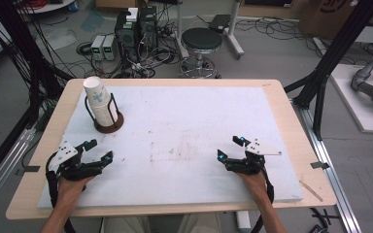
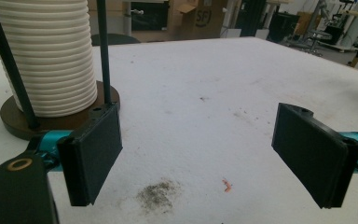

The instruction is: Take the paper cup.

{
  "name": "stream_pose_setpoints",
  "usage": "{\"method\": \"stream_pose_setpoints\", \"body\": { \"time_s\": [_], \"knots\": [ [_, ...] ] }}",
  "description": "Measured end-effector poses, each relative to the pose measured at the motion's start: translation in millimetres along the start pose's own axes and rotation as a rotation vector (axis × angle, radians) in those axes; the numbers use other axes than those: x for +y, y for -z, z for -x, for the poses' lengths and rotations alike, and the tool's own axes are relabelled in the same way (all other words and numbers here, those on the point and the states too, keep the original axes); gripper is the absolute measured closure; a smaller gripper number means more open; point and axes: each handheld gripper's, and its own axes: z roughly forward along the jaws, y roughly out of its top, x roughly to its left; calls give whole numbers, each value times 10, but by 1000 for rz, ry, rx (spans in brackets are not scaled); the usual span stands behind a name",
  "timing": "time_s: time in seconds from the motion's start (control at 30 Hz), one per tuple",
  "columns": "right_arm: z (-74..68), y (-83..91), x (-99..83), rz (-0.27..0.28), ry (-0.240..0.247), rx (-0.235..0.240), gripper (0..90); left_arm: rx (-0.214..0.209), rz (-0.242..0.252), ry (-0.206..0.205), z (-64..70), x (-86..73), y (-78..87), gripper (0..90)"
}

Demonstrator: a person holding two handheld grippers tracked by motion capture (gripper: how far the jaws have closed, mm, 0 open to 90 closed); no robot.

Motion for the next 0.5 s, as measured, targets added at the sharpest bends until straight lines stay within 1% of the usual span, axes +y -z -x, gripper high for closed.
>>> {"method": "stream_pose_setpoints", "body": {
  "time_s": [0.13, 0.27, 0.4, 0.5],
  "knots": [
    [4, 0, 0, 0, -3, 0, 159, 1, -9, 11, -13, 4, -3, 159],
    [6, 2, 0, -1, -5, 2, 159, 9, -6, 7, -4, 3, -7, 159],
    [14, 0, 2, 0, -1, -2, 159, 8, -6, 3, -2, 4, -5, 159],
    [15, -5, 3, -2, -4, -3, 160, 15, -10, 10, -6, 7, -7, 158]
  ]
}}
